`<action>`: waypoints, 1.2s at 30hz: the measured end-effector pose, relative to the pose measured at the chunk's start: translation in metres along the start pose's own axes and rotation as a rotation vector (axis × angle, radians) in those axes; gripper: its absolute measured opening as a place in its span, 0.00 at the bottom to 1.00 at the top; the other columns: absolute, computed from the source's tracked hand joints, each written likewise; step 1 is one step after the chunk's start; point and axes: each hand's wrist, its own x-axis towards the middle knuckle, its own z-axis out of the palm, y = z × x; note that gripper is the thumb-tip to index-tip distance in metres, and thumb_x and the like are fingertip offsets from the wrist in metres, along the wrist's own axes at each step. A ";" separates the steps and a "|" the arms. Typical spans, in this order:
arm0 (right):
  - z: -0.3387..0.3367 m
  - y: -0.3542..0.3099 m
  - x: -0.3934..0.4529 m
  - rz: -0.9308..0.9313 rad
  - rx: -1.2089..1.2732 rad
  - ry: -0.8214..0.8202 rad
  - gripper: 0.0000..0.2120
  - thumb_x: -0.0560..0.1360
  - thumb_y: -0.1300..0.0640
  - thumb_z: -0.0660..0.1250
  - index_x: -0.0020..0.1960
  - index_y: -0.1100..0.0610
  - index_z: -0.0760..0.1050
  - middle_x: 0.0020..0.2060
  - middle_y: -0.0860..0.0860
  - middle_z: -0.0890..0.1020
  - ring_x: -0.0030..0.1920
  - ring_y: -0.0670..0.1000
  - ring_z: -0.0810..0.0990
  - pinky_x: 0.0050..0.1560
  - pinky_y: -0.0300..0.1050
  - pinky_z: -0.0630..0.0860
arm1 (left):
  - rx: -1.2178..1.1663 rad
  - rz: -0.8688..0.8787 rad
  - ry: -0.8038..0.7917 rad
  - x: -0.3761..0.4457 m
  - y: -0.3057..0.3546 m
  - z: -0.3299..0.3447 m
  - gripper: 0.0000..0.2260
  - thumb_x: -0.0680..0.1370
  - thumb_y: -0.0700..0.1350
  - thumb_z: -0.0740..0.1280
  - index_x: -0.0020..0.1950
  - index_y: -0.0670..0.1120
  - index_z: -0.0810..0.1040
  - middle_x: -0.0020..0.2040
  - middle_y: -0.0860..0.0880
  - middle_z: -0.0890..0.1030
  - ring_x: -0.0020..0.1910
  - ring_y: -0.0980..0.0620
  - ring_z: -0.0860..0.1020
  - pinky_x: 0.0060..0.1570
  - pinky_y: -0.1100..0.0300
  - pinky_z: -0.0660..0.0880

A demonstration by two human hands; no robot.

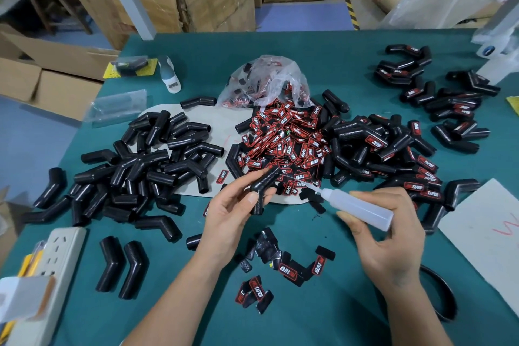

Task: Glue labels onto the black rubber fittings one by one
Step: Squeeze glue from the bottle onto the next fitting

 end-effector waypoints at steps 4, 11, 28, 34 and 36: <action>0.000 0.001 -0.001 -0.020 -0.006 -0.005 0.11 0.77 0.52 0.72 0.56 0.54 0.77 0.47 0.51 0.80 0.54 0.40 0.77 0.53 0.31 0.70 | 0.035 0.000 -0.012 0.000 -0.001 0.000 0.18 0.80 0.45 0.71 0.71 0.45 0.81 0.66 0.39 0.82 0.64 0.39 0.82 0.64 0.52 0.78; 0.000 0.003 0.001 -0.005 0.024 -0.020 0.11 0.76 0.53 0.72 0.57 0.51 0.76 0.48 0.48 0.80 0.53 0.42 0.78 0.53 0.32 0.70 | -0.043 -0.010 0.017 0.001 0.000 -0.001 0.17 0.81 0.44 0.71 0.70 0.46 0.82 0.62 0.38 0.84 0.63 0.39 0.83 0.63 0.54 0.79; 0.000 0.004 0.002 0.049 0.080 -0.020 0.10 0.78 0.48 0.72 0.57 0.48 0.76 0.54 0.37 0.79 0.53 0.41 0.78 0.53 0.31 0.70 | -0.090 -0.049 0.013 0.002 0.001 -0.003 0.23 0.79 0.52 0.76 0.71 0.44 0.80 0.60 0.35 0.85 0.62 0.40 0.84 0.62 0.55 0.80; 0.001 0.005 0.001 0.044 0.061 -0.019 0.11 0.77 0.51 0.72 0.57 0.48 0.76 0.53 0.43 0.80 0.53 0.41 0.78 0.54 0.31 0.70 | -0.084 -0.046 0.005 0.002 0.000 -0.003 0.23 0.79 0.52 0.76 0.71 0.45 0.80 0.61 0.35 0.84 0.63 0.39 0.83 0.63 0.55 0.80; 0.001 0.005 0.001 0.038 0.055 -0.018 0.11 0.77 0.51 0.72 0.58 0.47 0.76 0.52 0.45 0.80 0.53 0.40 0.78 0.54 0.31 0.70 | -0.084 -0.045 0.001 0.001 0.000 -0.003 0.22 0.80 0.51 0.75 0.71 0.45 0.80 0.61 0.35 0.84 0.63 0.39 0.83 0.63 0.55 0.80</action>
